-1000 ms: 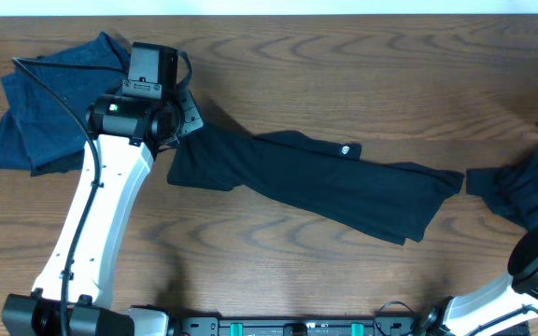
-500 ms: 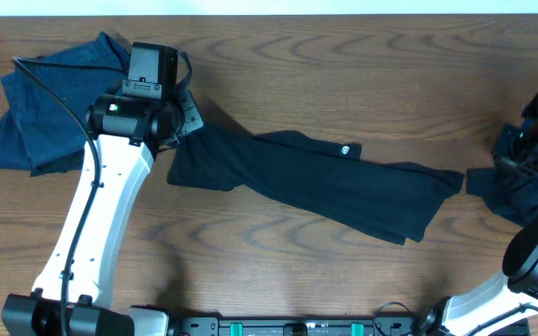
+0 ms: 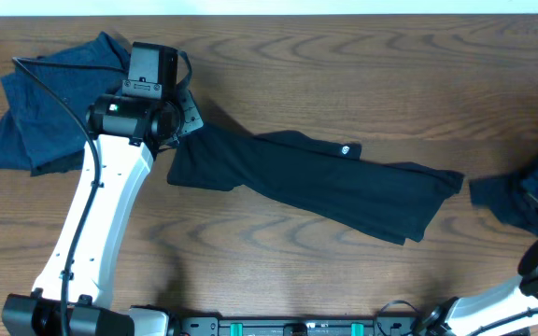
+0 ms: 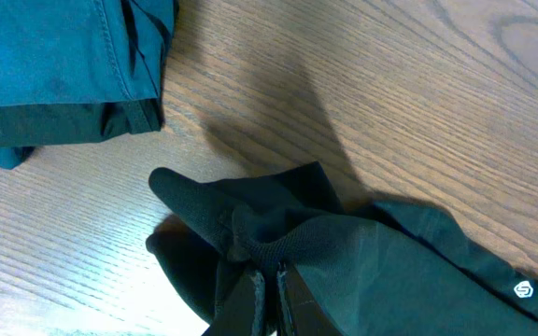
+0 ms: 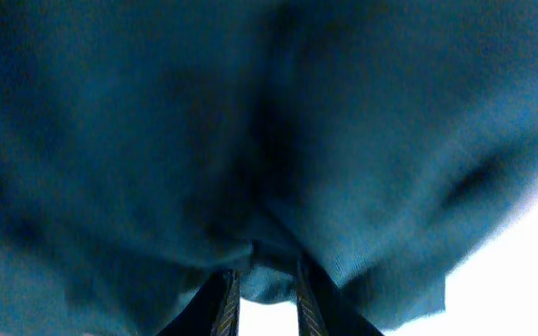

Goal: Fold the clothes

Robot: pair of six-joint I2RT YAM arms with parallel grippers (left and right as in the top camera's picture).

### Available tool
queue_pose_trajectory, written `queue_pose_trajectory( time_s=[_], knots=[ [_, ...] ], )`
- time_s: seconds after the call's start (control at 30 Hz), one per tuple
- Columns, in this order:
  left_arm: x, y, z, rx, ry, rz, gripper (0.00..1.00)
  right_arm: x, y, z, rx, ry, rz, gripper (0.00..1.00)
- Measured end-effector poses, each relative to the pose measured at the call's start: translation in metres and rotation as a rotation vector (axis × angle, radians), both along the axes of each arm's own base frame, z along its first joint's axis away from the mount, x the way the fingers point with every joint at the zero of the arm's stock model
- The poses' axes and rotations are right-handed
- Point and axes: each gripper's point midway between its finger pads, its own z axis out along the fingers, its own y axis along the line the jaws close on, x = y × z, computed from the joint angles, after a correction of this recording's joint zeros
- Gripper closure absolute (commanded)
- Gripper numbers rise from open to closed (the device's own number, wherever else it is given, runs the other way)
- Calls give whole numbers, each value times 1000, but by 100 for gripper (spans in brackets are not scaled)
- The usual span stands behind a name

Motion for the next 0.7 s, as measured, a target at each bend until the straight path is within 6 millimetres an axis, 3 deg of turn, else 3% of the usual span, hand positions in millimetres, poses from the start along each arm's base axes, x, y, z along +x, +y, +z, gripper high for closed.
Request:
queue_pose_trajectory(
  time_s=[0.2, 0.37, 0.43, 0.53, 0.7],
  knots=[
    [0, 0, 0, 0, 0, 0, 94, -51, -35, 2, -44, 16, -275, 87],
    [0, 0, 0, 0, 0, 0, 94, -61, -44, -1, -9, -48, -380, 88],
    [0, 0, 0, 0, 0, 0, 94, -50, -42, -3, 35, -106, -359, 89],
    [0, 0, 0, 0, 2, -1, 94, -19, -32, 1, 134, -227, -262, 84],
    [-8, 2, -4, 9, 38, 1, 94, 45, -1, 37, 267, -415, -3, 80]
  ],
)
